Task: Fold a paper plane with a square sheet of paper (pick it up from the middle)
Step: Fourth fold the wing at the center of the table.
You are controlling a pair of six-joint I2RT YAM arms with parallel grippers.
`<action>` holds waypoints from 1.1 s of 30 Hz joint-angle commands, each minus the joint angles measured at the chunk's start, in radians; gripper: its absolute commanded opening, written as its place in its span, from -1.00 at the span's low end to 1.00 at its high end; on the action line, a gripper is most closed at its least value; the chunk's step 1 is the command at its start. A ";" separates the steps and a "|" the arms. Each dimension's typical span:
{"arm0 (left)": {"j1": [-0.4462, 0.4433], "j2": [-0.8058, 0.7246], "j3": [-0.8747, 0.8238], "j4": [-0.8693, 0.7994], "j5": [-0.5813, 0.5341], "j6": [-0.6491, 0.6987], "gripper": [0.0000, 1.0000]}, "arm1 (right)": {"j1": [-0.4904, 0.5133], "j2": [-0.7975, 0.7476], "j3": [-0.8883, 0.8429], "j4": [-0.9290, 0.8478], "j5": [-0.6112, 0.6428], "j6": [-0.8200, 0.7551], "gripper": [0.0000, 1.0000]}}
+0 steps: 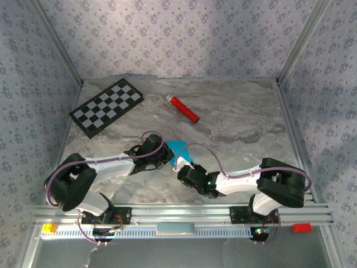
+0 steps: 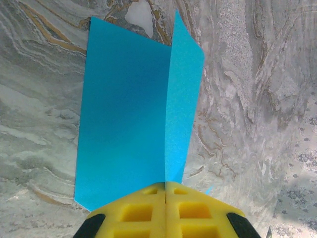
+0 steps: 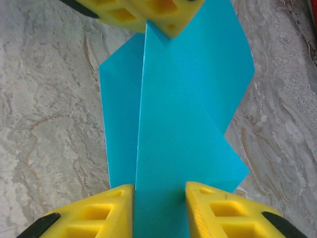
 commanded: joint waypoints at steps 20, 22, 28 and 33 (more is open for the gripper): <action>-0.007 -0.025 0.028 -0.046 -0.025 -0.011 -0.97 | -0.016 -0.002 0.003 0.029 -0.041 0.053 -0.52; -0.006 -0.025 0.028 -0.047 -0.024 -0.011 -0.97 | -0.018 -0.002 -0.001 0.036 -0.049 0.056 -0.56; -0.006 -0.025 0.030 -0.051 -0.026 -0.010 -0.96 | -0.024 -0.002 -0.004 0.043 -0.063 0.065 -0.60; -0.006 -0.024 0.031 -0.057 -0.026 -0.010 -0.94 | -0.029 -0.002 -0.007 0.044 -0.077 0.075 -0.77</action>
